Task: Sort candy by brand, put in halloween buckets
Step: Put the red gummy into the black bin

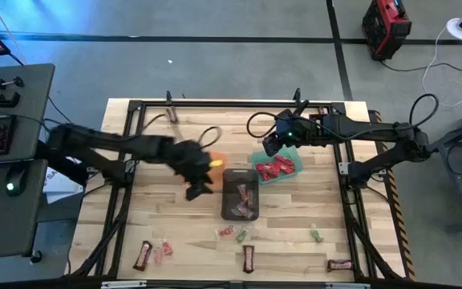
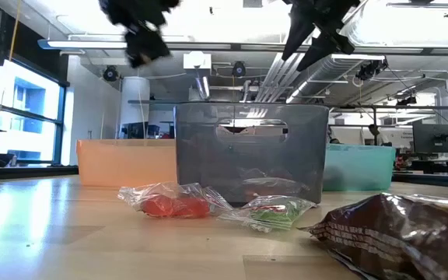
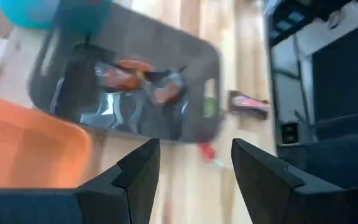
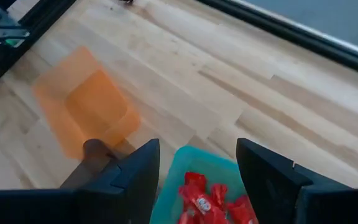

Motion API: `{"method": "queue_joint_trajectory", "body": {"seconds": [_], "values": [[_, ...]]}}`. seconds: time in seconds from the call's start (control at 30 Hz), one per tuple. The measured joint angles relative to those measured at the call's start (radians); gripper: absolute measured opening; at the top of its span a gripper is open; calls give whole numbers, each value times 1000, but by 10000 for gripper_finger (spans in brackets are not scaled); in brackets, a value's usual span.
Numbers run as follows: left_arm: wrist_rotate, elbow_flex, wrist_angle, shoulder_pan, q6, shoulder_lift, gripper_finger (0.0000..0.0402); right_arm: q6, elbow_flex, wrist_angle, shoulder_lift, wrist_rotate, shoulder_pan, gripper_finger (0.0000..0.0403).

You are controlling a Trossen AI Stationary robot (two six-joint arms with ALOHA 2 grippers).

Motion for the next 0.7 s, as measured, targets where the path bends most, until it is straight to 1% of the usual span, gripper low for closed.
{"method": "queue_joint_trajectory", "body": {"seconds": [0.07, 0.1, 0.17, 0.2, 0.27, 0.4, 0.53, 0.6, 0.7], "values": [[-77, -92, 68, -52, -64, -101, 189, 28, 0, -3, 0, -39, 0, 206], [-135, -142, 104, -81, -109, -149, 188, 40, 0, -4, 0, -66, 3, 206], [-253, -242, 171, -149, -199, -217, 187, 69, 0, -5, 0, -120, 22, 206], [-292, -283, 205, -181, -230, -235, 186, 85, 0, -4, 0, -137, 39, 206], [-305, -339, 247, -234, -242, -233, 186, 127, 0, -7, 0, -157, 86, 206], [-280, -353, 258, -291, -144, -119, 186, 240, 0, -47, 0, -152, 199, 206], [-260, -286, 330, -330, -57, 16, 186, 363, 0, -136, 0, -66, 315, 206], [-274, -252, 319, -351, -58, 78, 186, 421, 0, -191, 0, -24, 367, 206], [-316, -213, 330, -378, -118, 155, 186, 470, 0, -262, 0, -1, 431, 206]]}}
